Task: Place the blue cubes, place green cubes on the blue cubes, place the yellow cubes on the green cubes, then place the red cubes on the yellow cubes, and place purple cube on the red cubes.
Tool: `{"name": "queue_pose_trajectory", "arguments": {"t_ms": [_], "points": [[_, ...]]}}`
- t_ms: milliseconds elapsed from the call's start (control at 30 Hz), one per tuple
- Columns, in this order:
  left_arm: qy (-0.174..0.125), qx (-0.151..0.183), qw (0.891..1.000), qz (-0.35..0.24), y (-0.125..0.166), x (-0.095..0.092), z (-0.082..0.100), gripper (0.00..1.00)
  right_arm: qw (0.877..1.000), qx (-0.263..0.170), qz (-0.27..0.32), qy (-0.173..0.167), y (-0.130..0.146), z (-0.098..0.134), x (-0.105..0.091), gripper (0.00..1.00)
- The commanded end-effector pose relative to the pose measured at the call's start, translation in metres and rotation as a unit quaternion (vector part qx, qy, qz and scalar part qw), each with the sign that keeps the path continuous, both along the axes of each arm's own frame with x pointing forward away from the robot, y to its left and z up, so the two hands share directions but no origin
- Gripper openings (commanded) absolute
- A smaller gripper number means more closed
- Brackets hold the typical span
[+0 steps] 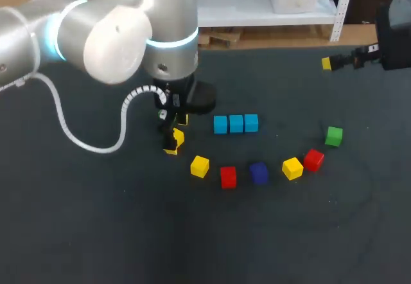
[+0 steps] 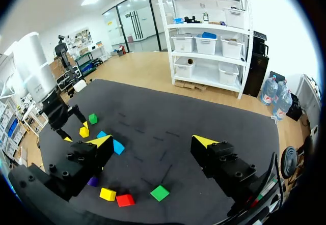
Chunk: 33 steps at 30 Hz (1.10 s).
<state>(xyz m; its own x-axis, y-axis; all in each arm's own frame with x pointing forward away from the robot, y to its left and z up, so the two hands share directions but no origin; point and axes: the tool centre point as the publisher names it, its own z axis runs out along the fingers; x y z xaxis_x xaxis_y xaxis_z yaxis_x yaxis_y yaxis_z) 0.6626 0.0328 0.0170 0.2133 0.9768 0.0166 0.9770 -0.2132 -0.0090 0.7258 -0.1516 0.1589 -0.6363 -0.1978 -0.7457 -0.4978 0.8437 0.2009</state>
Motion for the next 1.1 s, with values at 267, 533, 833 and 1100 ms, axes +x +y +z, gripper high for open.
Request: {"name": "queue_pose_trajectory", "arguments": {"t_ms": [267, 533, 833, 1100], "points": [[-0.02, 0.003, 1.0, -0.003, 0.005, -0.002, -0.013, 1.0, 1.0, -0.002, -0.003, -0.001, 0.001, 0.001, -0.002, 1.0], [-0.016, -0.004, 1.0, 0.007, 0.011, 0.004, -0.016, 0.96, 1.0, -0.002, -0.003, -0.001, 0.001, 0.001, -0.002, 1.0], [-0.028, 0.004, 1.0, 0.009, 0.009, 0.004, -0.018, 0.0, 1.0, -0.002, -0.003, -0.001, 0.001, 0.001, -0.002, 1.0], [-0.016, 0.006, 0.997, 0.081, 0.0, 0.015, 0.003, 0.0, 1.0, -0.002, -0.003, -0.001, 0.001, 0.001, -0.002, 1.0]]}}
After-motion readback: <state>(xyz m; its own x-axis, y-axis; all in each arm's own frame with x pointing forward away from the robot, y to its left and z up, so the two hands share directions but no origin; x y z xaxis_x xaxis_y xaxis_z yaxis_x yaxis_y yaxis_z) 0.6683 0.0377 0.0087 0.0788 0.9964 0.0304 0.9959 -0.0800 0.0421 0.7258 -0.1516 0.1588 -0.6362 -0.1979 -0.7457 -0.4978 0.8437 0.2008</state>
